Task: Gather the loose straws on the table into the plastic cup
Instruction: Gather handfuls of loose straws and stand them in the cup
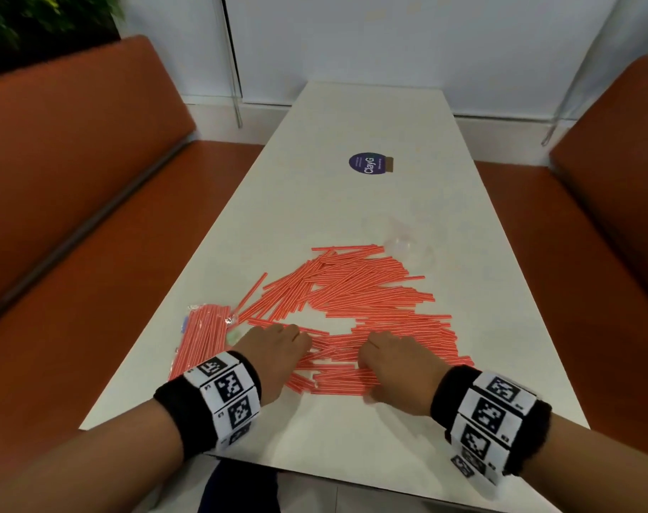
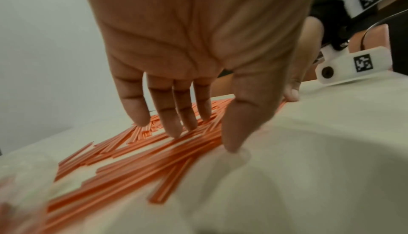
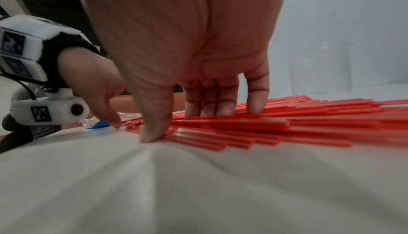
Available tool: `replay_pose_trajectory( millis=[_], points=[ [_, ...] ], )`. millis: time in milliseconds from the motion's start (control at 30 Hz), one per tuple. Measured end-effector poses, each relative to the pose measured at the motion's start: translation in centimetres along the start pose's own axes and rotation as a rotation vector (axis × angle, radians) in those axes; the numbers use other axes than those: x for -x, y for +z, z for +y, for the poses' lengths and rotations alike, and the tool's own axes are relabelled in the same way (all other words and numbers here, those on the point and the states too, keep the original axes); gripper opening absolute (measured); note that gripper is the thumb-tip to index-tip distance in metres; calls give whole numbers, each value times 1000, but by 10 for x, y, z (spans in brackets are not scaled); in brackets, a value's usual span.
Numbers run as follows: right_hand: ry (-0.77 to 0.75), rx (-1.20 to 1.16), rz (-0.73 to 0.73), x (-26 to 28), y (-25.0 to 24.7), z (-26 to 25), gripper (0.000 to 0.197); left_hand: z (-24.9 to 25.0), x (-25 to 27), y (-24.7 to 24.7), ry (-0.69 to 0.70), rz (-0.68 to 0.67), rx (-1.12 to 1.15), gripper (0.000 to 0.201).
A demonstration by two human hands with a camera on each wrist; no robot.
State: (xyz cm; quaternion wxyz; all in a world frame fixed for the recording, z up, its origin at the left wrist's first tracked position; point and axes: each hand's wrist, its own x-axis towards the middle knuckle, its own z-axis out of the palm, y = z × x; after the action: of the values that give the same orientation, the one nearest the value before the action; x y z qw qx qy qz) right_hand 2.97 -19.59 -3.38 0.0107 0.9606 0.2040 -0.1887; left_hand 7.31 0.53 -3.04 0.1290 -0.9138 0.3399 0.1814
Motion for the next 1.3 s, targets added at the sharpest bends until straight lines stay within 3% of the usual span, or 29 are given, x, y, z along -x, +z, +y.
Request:
replay_pose_trajectory(
  millis=[133, 233, 567, 800, 933, 1067, 1167, 1300],
  points=[
    [3, 1, 12, -3, 5, 1, 31, 3, -12, 0, -10, 8, 52, 45],
    [3, 40, -12, -4, 6, -1, 33, 9, -15, 0, -24, -9, 72, 34],
    [17, 45, -16, 0, 3, -13, 39, 20, -15, 4, -38, -1, 0, 36],
    [11, -31, 17, 1, -1, -10, 43, 13, -17, -7, -101, -5, 317, 32],
    [-2, -89, 92, -3, -6, -4, 39, 7, -22, -11, -111, 70, 427, 27],
    [-12, -180, 226, -10, -5, 3, 28, 3, -26, -20, -150, 132, 514, 10],
    [11, -371, 362, -11, -15, 6, 8, -3, -26, -30, -185, 255, 562, 25],
    [57, -738, 632, -6, -45, 15, 20, -11, -27, -44, -265, 385, 658, 38]
  ],
)
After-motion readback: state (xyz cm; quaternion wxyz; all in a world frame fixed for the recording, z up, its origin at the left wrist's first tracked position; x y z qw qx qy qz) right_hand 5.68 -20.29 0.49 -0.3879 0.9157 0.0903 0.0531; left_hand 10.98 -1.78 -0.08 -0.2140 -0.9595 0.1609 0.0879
